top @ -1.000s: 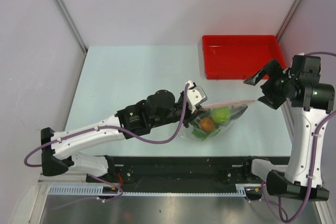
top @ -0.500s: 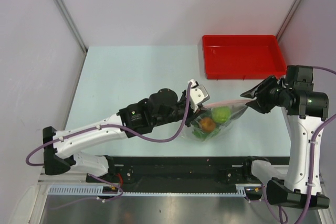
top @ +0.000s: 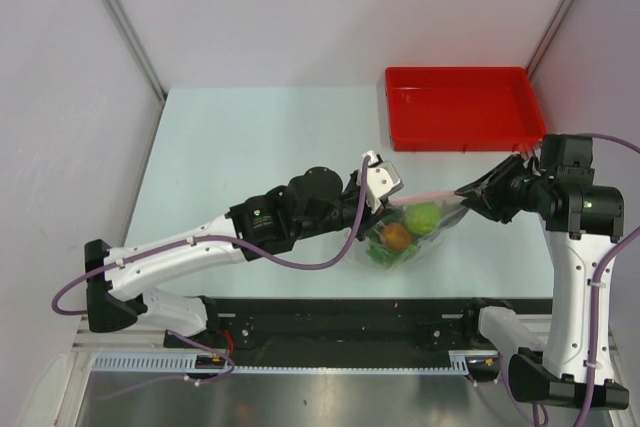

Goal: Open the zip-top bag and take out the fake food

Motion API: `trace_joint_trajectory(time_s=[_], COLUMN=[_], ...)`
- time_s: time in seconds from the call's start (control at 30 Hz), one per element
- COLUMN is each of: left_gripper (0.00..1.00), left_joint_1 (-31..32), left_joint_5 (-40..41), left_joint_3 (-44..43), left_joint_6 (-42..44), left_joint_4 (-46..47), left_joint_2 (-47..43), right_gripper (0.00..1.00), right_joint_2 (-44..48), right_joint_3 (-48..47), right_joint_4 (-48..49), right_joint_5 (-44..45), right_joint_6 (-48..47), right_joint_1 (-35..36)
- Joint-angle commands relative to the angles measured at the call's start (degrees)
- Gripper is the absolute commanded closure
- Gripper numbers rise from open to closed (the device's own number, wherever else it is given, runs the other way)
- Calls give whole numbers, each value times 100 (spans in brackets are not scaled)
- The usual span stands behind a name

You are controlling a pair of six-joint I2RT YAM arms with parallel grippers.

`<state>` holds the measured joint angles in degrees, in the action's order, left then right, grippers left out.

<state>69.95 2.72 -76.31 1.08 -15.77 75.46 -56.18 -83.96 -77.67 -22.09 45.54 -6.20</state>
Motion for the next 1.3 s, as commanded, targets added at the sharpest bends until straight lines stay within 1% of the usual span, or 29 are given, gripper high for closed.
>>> trace_joint_trajectory(time_s=[0.0,0.17,0.23,0.5,0.53,0.57,0.6,0.63,0.67,0.7,0.73,0.77,0.8,0.83,0.87,0.9,0.97,1.0,1.07,1.13,1.17,1.2,1.23,1.27], left_gripper=[100,100,100,100,100,100,100,95,87,63,52,46,38,33,15,5,4,3,4,6,7,9,8,9], left_joint_1=[-26,-34,-34,-26,-26,-34,-34,-34,-26,-26,-26,-26,-34,-34,-43,-87,-148,-288,-438,-649,-824,-886,-922,-1009], left_joint_5=[18,-8,-26,-219,-385,-578,-667,-816,-1052,-1228,-1387,-1501,-1633,-1626,-1582,-1529,-1249,-1117,-941,-634,-667,-633,-589,-676], left_joint_3=[-261,-261,-253,11,63,81,99,125,160,195,239,248,231,153,82,-14,-365,-532,-1007,-1419,-1561,-1727,-2086,-2255], left_joint_6=[59,24,15,-73,-212,-240,-292,-328,-354,-415,-425,-459,-547,-609,-679,-853,-1083,-1449,-1768,-2321,-2541,-2595,-2639,-2579], left_joint_4=[-5,13,30,223,250,250,259,250,259,267,259,198,145,83,-48,-101,-294,-382,-514,-655,-769,-874,-1006,-1146], left_joint_2=[-14,-40,-49,-224,-225,-251,-303,-321,-374,-470,-532,-585,-620,-707,-734,-752,-735,-682,-507,-323,-78,116,292,703], right_gripper=[68,72,72,77,84,87,98,100,100,100,100,100,100,100,100,100,100,100,100,100,100,100,100,100], right_joint_2=[116,73,55,-59,-103,-121,-156,-173,-182,-182,-182,-174,-165,-139,-121,-104,-42,-16,28,46,63,55,64,64], right_joint_3=[108,301,363,574,583,574,583,583,583,583,574,583,583,583,574,583,583,583,583,583,583,574,583,583], right_joint_4=[-917,-917,-917,-267,-101,-38,23,154,216,321,383,454,515,655,691,787,858,928,999,1052,1052,1052,1043,1035], right_joint_5=[-112,-94,-33,196,239,257,318,354,389,424,398,355,267,214,161,30,-67,-198,-375,-594,-673,-805,-867,-902], right_joint_6=[78,104,113,377,394,394,377,298,263,202,62,-9,-80,-150,-298,-352,-562,-677,-870,-1160,-1257,-1397,-1451,-1495], right_joint_1=[92,171,189,487,540,601,602,785,891,918,945,936,953,962,954,954,954,962,971,963,962,971,971,971])
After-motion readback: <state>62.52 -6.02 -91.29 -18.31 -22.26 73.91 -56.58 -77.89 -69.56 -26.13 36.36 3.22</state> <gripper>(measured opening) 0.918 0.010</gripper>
